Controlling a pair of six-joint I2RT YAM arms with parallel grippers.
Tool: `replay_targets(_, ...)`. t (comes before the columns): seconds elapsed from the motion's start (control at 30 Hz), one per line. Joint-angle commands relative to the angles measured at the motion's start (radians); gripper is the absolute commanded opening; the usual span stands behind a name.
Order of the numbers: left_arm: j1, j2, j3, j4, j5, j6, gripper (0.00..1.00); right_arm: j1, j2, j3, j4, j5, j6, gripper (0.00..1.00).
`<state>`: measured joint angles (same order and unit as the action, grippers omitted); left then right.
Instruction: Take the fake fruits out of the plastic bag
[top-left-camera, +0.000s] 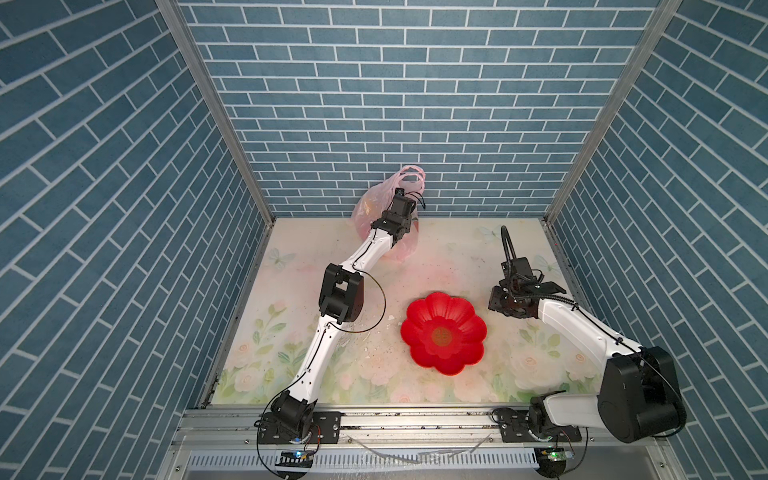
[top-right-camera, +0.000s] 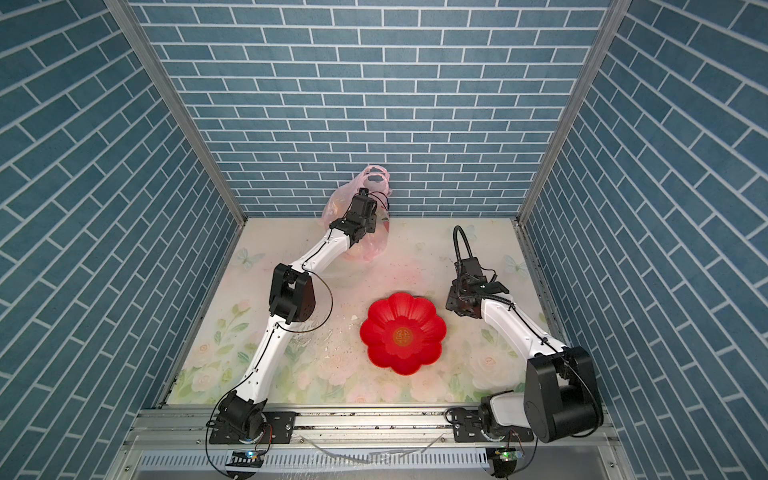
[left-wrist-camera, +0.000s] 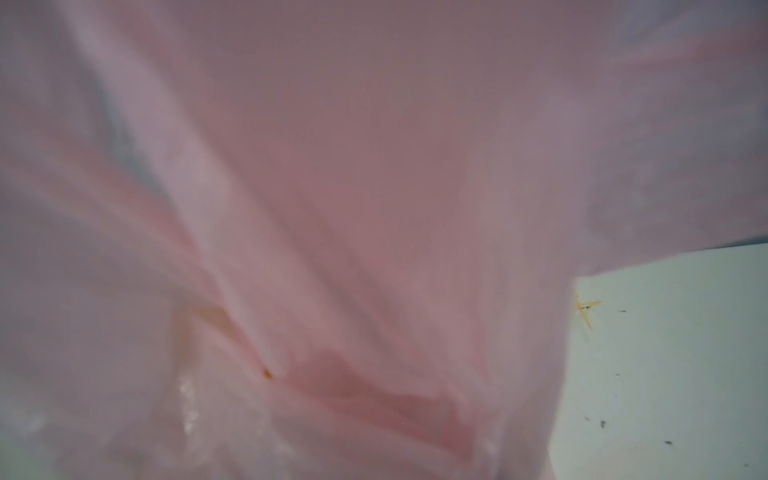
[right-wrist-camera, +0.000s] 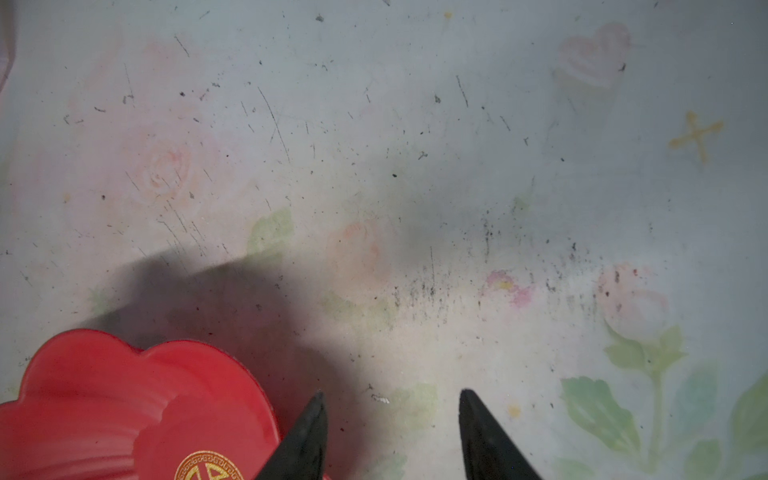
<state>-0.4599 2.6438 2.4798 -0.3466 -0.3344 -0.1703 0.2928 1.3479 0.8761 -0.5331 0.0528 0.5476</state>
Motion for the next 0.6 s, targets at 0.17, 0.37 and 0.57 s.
replay_targets(0.17,0.024,-0.258,-0.371,0.185,-0.008,-0.049,0.17,-0.005,-0.011,0.060,0.032,-0.043,-0.041,0.47)
replay_targets(0.37,0.044,-0.544,-0.769,0.313,-0.055,-0.101,0.12,-0.006,-0.054,0.035,0.054,-0.093,-0.032,0.35)
replay_targets(0.57,0.051,-0.832,-1.145,0.369,-0.145,-0.175,0.10,0.003,-0.072,0.039,0.059,-0.179,-0.026,0.29)
